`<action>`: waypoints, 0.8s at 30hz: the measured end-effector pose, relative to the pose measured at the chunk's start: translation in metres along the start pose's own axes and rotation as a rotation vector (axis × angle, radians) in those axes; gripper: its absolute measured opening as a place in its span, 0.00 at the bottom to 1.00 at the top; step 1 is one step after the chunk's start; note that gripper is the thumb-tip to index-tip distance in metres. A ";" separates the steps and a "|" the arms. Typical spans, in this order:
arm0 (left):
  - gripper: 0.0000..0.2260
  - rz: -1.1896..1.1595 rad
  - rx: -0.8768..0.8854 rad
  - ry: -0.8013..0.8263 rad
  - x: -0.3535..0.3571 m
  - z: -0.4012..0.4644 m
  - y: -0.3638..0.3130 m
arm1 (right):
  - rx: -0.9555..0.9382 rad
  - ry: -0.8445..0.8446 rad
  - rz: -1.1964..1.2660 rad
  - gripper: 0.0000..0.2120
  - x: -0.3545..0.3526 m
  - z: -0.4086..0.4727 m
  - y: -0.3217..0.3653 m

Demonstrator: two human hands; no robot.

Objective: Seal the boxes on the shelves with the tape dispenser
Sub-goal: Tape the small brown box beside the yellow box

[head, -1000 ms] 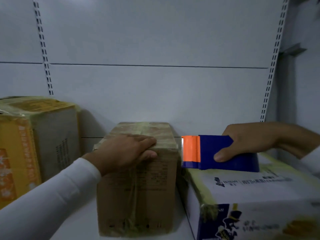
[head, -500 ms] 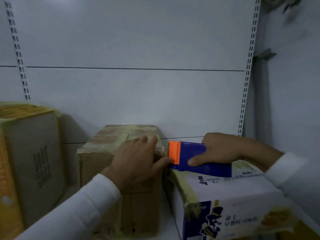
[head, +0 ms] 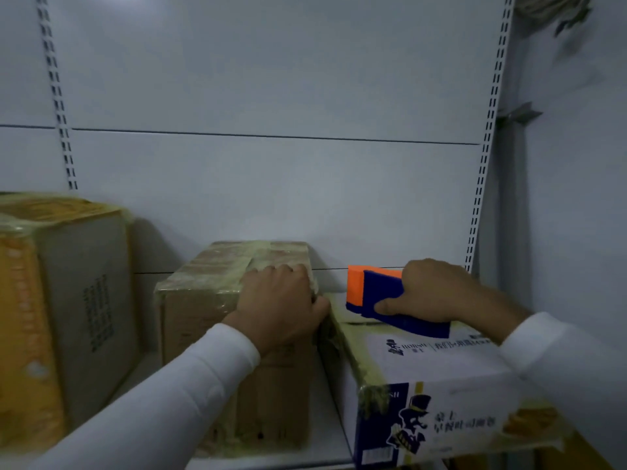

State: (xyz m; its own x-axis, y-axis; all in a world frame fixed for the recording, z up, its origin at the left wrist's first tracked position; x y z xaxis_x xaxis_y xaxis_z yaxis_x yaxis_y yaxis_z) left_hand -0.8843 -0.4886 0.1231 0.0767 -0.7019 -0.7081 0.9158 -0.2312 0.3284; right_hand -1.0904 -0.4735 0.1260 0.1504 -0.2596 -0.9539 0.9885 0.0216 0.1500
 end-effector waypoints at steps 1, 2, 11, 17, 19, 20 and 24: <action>0.17 0.004 -0.035 0.040 0.003 0.004 -0.002 | -0.006 -0.027 0.025 0.30 -0.004 -0.001 0.002; 0.17 0.023 -0.070 0.072 0.005 0.006 -0.004 | -0.010 -0.047 0.045 0.30 -0.007 -0.002 0.003; 0.19 0.081 -0.143 0.063 0.004 0.005 -0.014 | -0.054 -0.015 0.275 0.29 -0.002 -0.017 -0.013; 0.32 -0.178 0.043 -0.172 -0.027 -0.007 -0.002 | -0.117 -0.015 0.410 0.29 -0.015 -0.025 -0.021; 0.32 -0.053 0.095 -0.253 -0.029 -0.015 0.011 | -0.160 -0.011 0.466 0.28 -0.021 -0.026 -0.020; 0.34 0.000 0.091 -0.171 -0.020 -0.017 0.019 | -0.175 -0.005 0.516 0.28 -0.024 -0.026 -0.019; 0.37 0.074 0.019 0.005 0.000 -0.018 0.033 | -0.228 -0.004 0.660 0.27 -0.032 -0.017 -0.007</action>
State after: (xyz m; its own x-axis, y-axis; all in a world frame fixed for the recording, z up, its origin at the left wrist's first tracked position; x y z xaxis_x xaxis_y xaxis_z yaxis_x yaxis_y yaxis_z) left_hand -0.8472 -0.4846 0.1228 0.1457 -0.7141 -0.6847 0.9000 -0.1918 0.3915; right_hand -1.1022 -0.4489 0.1515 0.7212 -0.1261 -0.6812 0.6698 0.3779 0.6392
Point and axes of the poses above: each hand's wrist, its own z-axis towards the middle knuckle, its own x-axis out of the palm, y = z × x, the point moved 8 cm from there along z, towards the middle knuckle, and after that the axes turned 14 degrees about z, right-handed, at the moved point
